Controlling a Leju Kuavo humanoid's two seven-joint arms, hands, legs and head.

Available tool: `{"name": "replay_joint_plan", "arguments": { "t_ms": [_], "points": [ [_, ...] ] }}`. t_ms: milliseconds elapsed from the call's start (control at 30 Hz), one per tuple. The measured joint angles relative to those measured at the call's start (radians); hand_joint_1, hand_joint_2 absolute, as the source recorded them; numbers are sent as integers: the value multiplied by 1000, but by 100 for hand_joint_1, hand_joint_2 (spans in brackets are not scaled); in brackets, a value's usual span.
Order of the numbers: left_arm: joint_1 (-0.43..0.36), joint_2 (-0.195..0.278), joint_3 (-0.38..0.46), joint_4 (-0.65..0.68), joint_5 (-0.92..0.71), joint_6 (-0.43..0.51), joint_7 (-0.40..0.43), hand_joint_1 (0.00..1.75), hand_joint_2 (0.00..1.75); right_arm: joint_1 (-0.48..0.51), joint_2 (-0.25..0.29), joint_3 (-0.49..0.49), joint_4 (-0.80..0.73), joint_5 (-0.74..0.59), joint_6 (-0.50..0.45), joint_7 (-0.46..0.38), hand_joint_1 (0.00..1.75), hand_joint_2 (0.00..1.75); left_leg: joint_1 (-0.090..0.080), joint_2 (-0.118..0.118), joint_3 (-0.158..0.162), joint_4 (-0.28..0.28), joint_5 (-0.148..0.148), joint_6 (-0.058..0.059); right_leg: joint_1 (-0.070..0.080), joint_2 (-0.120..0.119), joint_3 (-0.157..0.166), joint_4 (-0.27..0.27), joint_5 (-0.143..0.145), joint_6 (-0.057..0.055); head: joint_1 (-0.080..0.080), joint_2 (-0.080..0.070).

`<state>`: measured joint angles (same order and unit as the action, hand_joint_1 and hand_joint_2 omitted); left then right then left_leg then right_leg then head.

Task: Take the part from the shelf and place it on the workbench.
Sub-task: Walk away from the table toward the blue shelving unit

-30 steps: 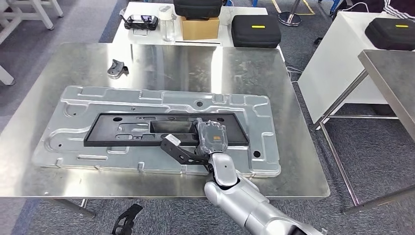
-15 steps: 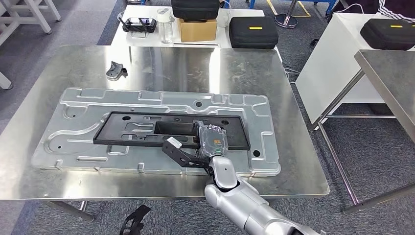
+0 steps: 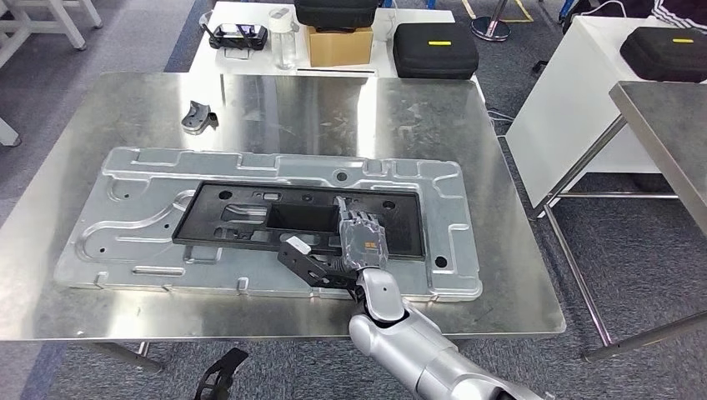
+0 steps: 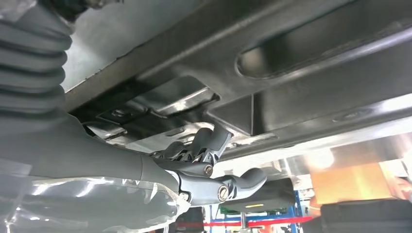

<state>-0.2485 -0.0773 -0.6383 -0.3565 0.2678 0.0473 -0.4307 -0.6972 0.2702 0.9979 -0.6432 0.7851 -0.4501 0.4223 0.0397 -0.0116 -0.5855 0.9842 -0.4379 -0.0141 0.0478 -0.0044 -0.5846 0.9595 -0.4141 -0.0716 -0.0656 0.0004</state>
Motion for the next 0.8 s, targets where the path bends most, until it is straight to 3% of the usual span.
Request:
{"name": "replay_joint_plan", "arguments": {
  "t_ms": [33,100,167,233,267,300,333,400,467,533,633,733,767,800],
  "points": [
    [0,-1,0,0,0,0,0,0,0,0,0,0,0,0,0,0,0,0,0,1,3,-7,2,-4,0,0,4,-11,4,-3,1,0],
    [-1,2,0,0,0,-1,-1,0,0,1,1,0,0,-1,0,-1,0,87,-2,3,6,-5,-4,-9,-6,-3,27,-48,18,2,0,0],
    [-1,9,0,0,0,-1,-1,0,0,1,2,0,0,-4,7,-3,0,175,-5,5,-29,73,-49,-12,-13,-6,47,-79,29,10,-2,0],
    [2,17,0,0,0,-2,0,0,0,4,4,0,0,-15,23,-8,0,175,-5,6,-94,201,-103,-19,-14,-5,49,-78,27,10,-3,0],
    [4,21,0,0,0,-4,0,0,0,7,4,0,0,-27,32,-14,0,175,-5,7,-116,240,-109,-23,-14,-4,49,-73,23,12,-3,0],
    [6,25,0,0,0,-5,-1,0,0,10,4,0,0,-43,38,-23,0,175,-4,8,-120,244,-97,-27,-15,-2,48,-66,18,15,-3,0],
    [7,28,0,0,0,-6,-2,0,0,11,4,0,-2,-65,44,-36,0,175,-3,9,-104,210,-67,-31,-17,0,48,-55,10,19,-3,0],
    [6,31,0,0,1,-6,-4,0,0,10,4,-1,-9,-110,53,-63,0,175,-1,11,-44,91,-10,-39,-21,3,42,-23,-12,32,-4,0],
    [5,33,0,0,1,-8,-5,0,0,7,4,-2,-19,-140,56,-81,0,175,-1,7,-13,30,2,-28,-19,6,30,10,-31,43,-4,0],
    [6,33,0,-1,2,-9,-8,0,0,7,4,-6,-29,-169,49,-99,0,175,-3,4,-16,31,-5,-8,-18,8,21,22,-36,47,-2,0],
    [7,28,0,0,4,-8,-14,0,0,11,-2,-20,-60,-256,26,-143,0,175,2,5,-18,28,-2,6,-23,8,-1,67,-68,63,1,0],
    [10,27,2,0,9,-6,-20,0,0,22,-23,-32,-127,-357,-1,-170,0,175,5,5,-19,25,0,11,-39,6,-92,252,-153,87,5,0],
    [12,28,2,0,11,-6,-22,0,0,28,-33,-36,-154,-381,-10,-171,0,175,5,5,-19,25,0,11,-43,6,-119,300,-164,89,5,0],
    [15,29,2,0,13,-6,-25,0,0,33,-45,-41,-183,-399,-20,-171,0,175,5,5,-19,25,-1,11,-45,6,-130,315,-156,89,5,0]
  ]
}}
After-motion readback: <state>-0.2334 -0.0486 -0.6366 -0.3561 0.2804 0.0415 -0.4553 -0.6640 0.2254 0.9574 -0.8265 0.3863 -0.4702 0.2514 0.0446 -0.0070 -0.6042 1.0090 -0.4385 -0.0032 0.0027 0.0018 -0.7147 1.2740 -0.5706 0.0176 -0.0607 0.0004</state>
